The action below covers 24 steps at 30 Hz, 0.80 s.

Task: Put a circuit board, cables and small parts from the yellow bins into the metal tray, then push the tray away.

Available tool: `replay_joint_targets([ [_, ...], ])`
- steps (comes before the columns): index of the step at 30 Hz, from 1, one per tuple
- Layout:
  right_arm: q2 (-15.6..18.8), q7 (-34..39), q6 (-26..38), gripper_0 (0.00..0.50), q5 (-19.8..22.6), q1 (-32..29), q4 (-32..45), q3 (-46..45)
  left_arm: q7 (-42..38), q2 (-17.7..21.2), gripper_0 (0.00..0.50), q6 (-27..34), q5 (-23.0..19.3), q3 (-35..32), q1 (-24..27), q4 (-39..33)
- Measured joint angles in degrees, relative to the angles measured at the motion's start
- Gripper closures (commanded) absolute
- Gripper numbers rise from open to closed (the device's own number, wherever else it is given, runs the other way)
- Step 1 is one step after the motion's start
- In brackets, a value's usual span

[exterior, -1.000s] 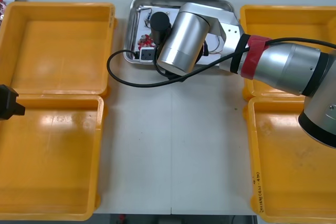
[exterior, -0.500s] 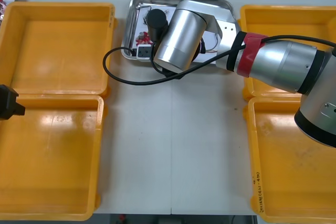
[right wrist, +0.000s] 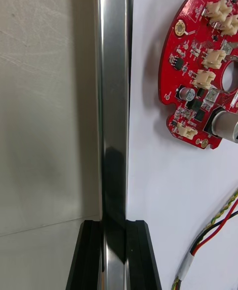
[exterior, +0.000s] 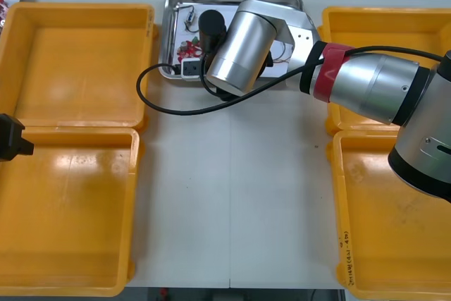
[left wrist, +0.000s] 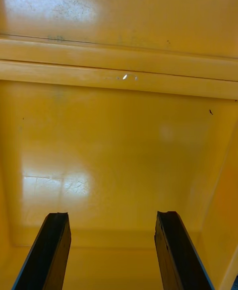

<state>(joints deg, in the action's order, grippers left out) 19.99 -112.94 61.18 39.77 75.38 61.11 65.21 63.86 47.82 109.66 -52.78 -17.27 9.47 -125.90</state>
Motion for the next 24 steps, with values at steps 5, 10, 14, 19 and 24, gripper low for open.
replay_joint_targets([
  [5,-0.5,0.0,-1.3,0.500,0.0,0.4,-1.6,0.0,0.0,0.0,0.000,0.0,0.0,0.0,0.0,0.0],
  [10,-0.7,-0.2,-2.6,0.403,0.0,0.6,-2.5,0.0,0.0,0.0,0.000,0.0,0.0,0.0,0.0,0.0],
  [14,-0.7,-1.8,-2.7,0.000,0.0,0.6,-2.5,0.0,0.0,0.0,0.000,0.0,0.0,0.0,0.0,0.0],
  [19,-0.7,-1.9,-2.7,0.000,0.0,0.8,-2.5,0.0,0.0,0.0,0.000,0.0,0.0,0.0,0.0,0.0],
  [24,-0.8,-1.9,-1.8,0.000,1.7,1.0,-2.5,-1.0,0.0,0.0,0.000,0.0,0.0,0.0,0.0,0.0],
])
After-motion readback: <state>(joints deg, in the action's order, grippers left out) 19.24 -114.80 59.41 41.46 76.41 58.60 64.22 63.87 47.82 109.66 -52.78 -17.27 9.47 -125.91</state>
